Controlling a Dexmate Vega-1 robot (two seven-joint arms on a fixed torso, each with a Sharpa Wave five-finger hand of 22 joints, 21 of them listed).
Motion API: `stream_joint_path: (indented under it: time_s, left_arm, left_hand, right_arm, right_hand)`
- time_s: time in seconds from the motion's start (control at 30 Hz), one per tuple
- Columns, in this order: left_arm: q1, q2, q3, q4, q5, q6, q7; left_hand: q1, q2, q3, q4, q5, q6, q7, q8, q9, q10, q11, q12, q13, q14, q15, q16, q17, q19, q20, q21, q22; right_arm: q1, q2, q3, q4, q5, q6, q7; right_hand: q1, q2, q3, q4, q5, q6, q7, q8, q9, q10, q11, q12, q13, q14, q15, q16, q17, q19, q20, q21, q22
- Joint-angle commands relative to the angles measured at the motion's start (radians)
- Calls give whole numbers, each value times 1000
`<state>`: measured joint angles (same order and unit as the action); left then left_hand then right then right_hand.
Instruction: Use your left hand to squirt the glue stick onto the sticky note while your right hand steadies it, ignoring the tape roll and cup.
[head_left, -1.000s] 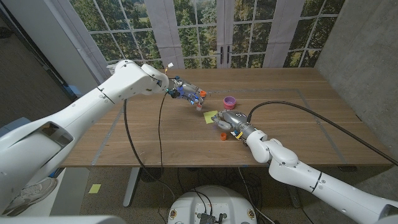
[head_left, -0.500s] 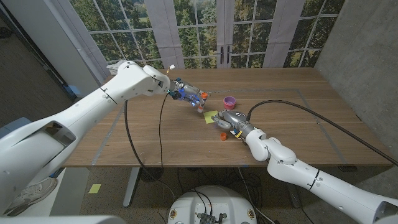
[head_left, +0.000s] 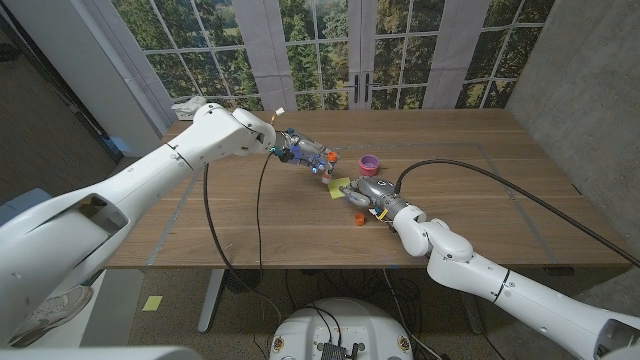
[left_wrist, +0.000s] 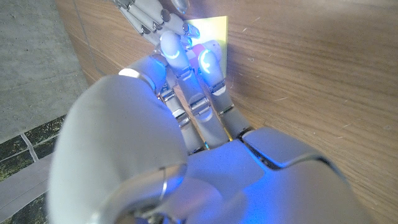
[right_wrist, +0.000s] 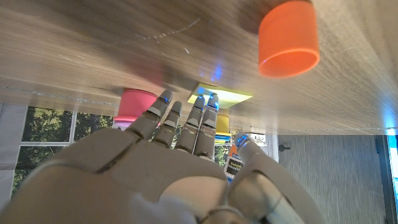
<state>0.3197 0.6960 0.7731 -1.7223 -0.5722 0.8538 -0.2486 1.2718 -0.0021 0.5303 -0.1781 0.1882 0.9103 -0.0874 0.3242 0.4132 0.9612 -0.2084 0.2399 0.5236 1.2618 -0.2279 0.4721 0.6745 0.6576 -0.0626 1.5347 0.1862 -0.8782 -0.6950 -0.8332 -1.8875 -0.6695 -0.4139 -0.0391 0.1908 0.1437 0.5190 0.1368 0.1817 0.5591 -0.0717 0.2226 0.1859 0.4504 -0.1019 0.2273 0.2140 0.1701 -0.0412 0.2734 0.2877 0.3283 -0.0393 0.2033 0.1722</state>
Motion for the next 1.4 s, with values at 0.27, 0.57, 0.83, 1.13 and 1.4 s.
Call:
stream_joint_path:
  time_s: [0.27,0.57,0.83,1.13,1.4]
  left_arm:
    - [-19,3,80,65,117,-178,-146]
    - [20,7,63,95,160,-308,-197]
    - [40,11,52,132,184,-400,-256]
    - [65,17,39,164,259,-561,-282]
    - [69,-2,29,200,279,-576,-296]
  left_hand:
    - [4,20,8,2,6,154,140,-9,0,257,80,1,100,5,-9,-84,-35,0,-136,0,1]
    - [6,20,7,1,3,154,134,-14,-2,254,75,-5,93,8,-9,-99,-58,-7,-140,-1,2]
    - [8,20,6,0,0,157,128,-17,-3,255,71,-6,90,11,-9,-108,-73,-9,-142,0,4]
    - [9,21,2,2,-4,158,123,-21,-5,252,70,-8,91,15,-9,-119,-92,-15,-143,2,6]
    - [11,21,-2,1,-6,161,119,-23,-7,251,68,-9,91,19,-9,-127,-107,-22,-143,3,7]
  right_arm:
    - [11,1,-11,2,15,-7,8]
    - [16,-2,-12,1,22,-6,14]
    - [20,-4,-12,1,32,-5,25]
    - [26,-8,-19,0,30,0,36]
    - [22,-13,-14,-10,33,-3,40]
  right_hand:
    - [-11,31,2,1,4,14,5,4,3,14,2,6,-1,9,-119,-1,2,3,-29,-1,3]
    - [-14,33,4,2,5,16,5,2,3,18,1,5,-1,10,-121,-1,0,2,-30,-1,3]
    - [-17,33,4,3,5,15,5,0,3,19,2,4,-2,11,-122,-2,-1,2,-29,-1,3]
    - [-21,33,4,4,5,16,5,-2,3,20,1,2,-2,12,-123,-2,-1,3,-29,-1,3]
    - [-24,33,5,4,6,18,4,-3,3,21,0,1,-2,12,-123,-3,-2,3,-29,-1,3]
